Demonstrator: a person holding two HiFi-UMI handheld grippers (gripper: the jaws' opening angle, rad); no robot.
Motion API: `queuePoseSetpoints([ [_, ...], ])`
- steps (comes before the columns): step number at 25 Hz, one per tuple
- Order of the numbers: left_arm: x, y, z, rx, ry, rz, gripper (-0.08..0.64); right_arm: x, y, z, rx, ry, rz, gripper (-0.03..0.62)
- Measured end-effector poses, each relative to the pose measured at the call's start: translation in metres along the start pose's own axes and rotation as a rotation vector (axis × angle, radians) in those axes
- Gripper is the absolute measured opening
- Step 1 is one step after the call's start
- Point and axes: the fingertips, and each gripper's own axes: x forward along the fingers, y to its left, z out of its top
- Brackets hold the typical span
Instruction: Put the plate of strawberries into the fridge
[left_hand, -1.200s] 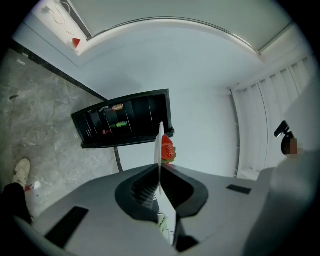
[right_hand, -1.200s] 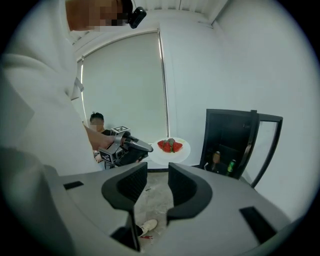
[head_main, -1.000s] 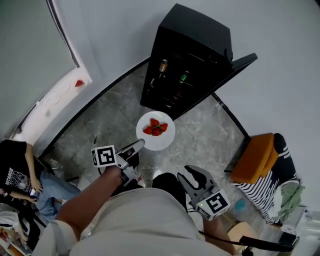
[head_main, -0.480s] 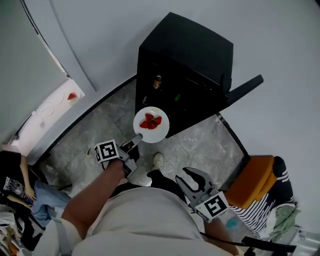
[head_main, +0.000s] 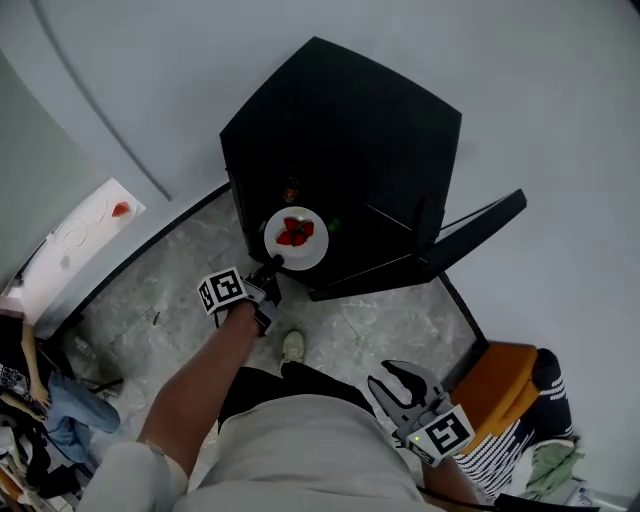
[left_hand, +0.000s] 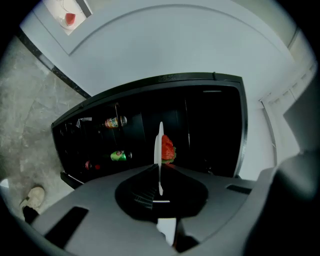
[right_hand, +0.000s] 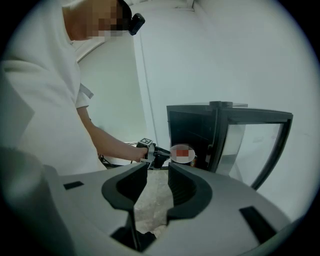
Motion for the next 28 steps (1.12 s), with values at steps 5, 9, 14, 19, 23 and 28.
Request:
queuePoseSetpoints([
  [5,0.057,0.027,0.014,-0.027,-0.033,0.026,0.021,-0.021,-0.035,-0.012,0.022,0.06,-0.06,0.141],
  [9,0.094,0.042,0.025,-0.022,-0.05,0.057,0.021,-0.032,-0.055,-0.021,0.031,0.092,-0.095,0.141],
  [14,0.12,0.053,0.029,-0.024,-0.058,0.095,0.021,-0.035,-0.064,-0.026,0.06,0.089,-0.108,0.141],
  [19,0.136,0.062,0.029,-0.021,-0.059,0.143,0.022,-0.035,-0.071,-0.028,0.083,0.101,-0.113,0.141],
  [23,0.138,0.066,0.033,0.051,-0.052,0.221,0.023,-0.034,-0.076,-0.03,0.098,0.103,-0.125,0.141],
  [28,0.135,0.072,0.033,0.271,0.006,0.392,0.052,-0.029,-0.076,-0.029,0.098,0.102,-0.11,0.141],
])
